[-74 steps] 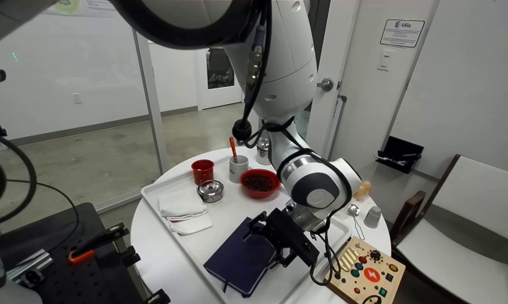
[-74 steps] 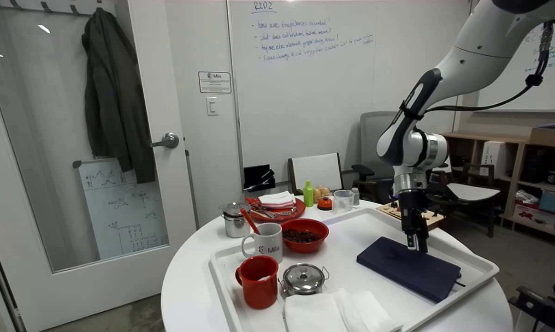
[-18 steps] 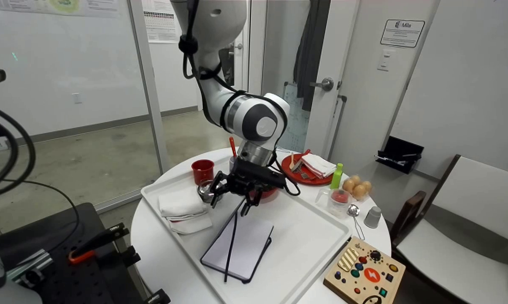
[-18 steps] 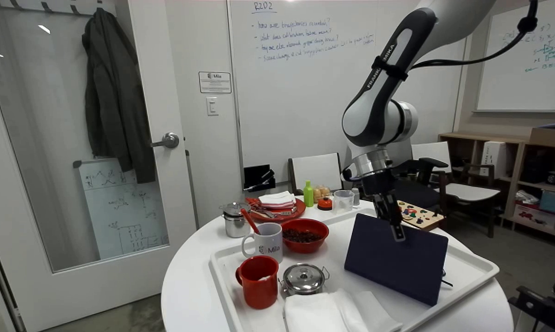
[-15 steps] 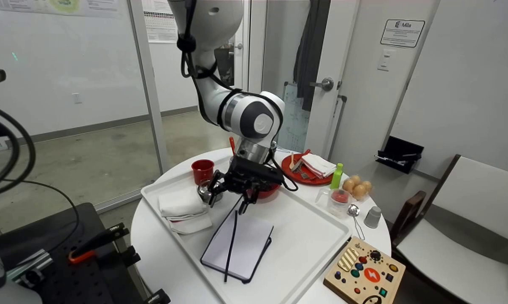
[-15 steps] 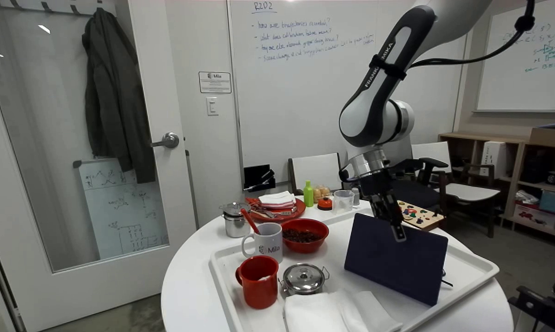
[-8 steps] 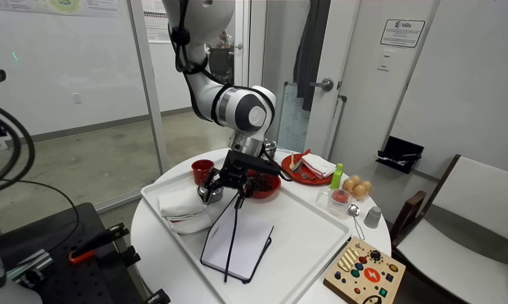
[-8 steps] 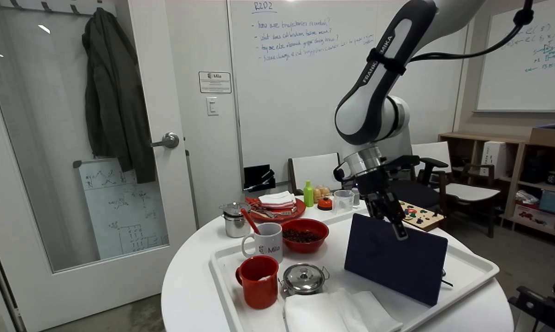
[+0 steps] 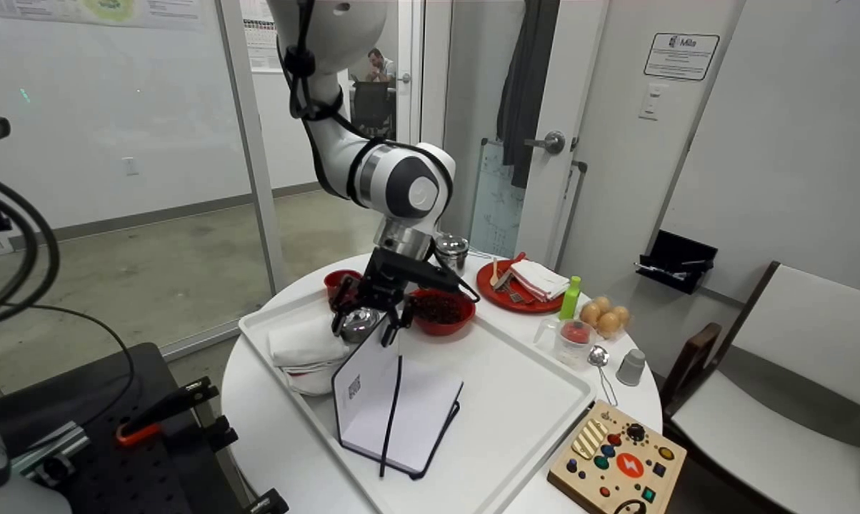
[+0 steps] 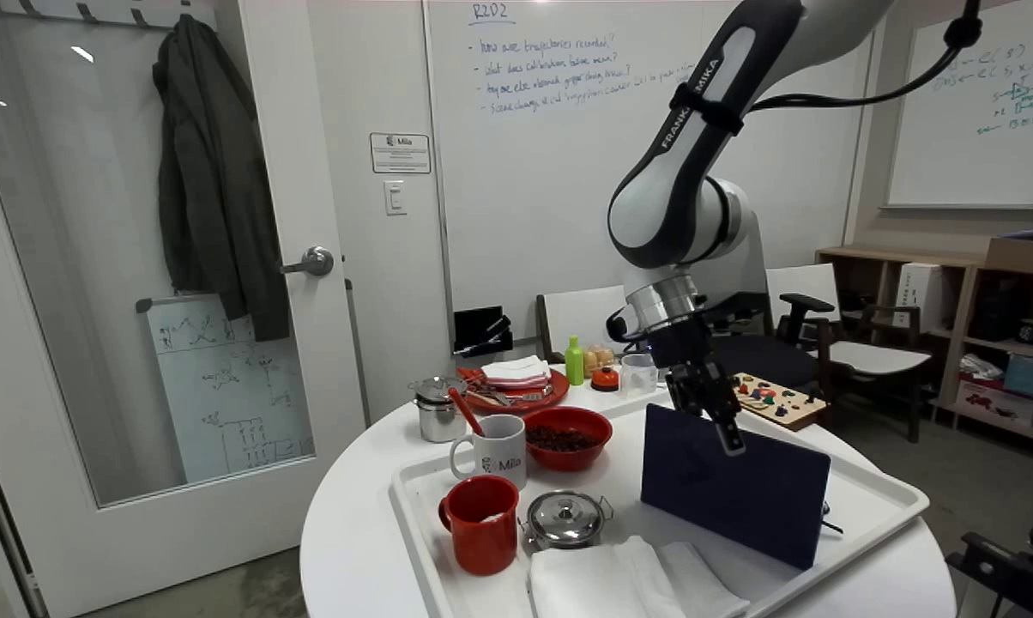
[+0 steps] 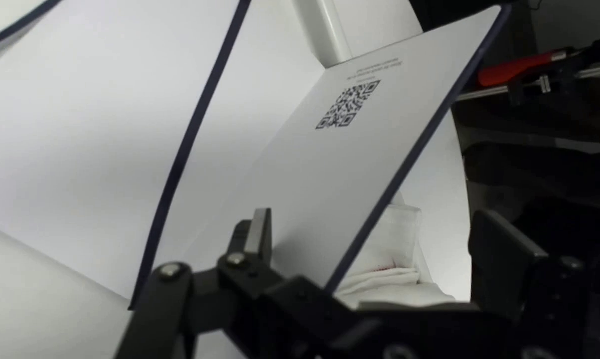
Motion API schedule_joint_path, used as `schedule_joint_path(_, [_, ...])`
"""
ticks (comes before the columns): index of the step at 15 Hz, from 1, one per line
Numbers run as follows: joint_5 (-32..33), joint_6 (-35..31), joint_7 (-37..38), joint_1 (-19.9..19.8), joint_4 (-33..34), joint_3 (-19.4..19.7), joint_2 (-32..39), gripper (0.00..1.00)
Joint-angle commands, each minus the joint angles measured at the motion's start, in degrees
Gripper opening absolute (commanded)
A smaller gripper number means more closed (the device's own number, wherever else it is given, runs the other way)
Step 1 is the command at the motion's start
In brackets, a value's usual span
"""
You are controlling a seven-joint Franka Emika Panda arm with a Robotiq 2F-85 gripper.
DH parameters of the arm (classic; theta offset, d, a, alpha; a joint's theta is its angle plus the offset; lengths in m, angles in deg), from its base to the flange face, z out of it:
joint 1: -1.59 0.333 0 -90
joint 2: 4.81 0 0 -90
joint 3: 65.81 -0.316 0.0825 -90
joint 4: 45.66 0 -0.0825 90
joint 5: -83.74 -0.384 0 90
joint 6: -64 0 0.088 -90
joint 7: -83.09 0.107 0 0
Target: Open the blue book
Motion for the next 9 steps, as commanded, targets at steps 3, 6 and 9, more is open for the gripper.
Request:
schedule_joint_path(3, [-5.57,-1.91,8.29,1.14,3.23,0.16,3.95,1.0])
schedule_joint_path(6, [-6.16,-4.49,13.99,1.55,4.24,0.31,5.89,1.0])
schedule_joint_path(9, [-6.88,-7.11,19.77,1.55,4.36,-0.11,6.77,1.0])
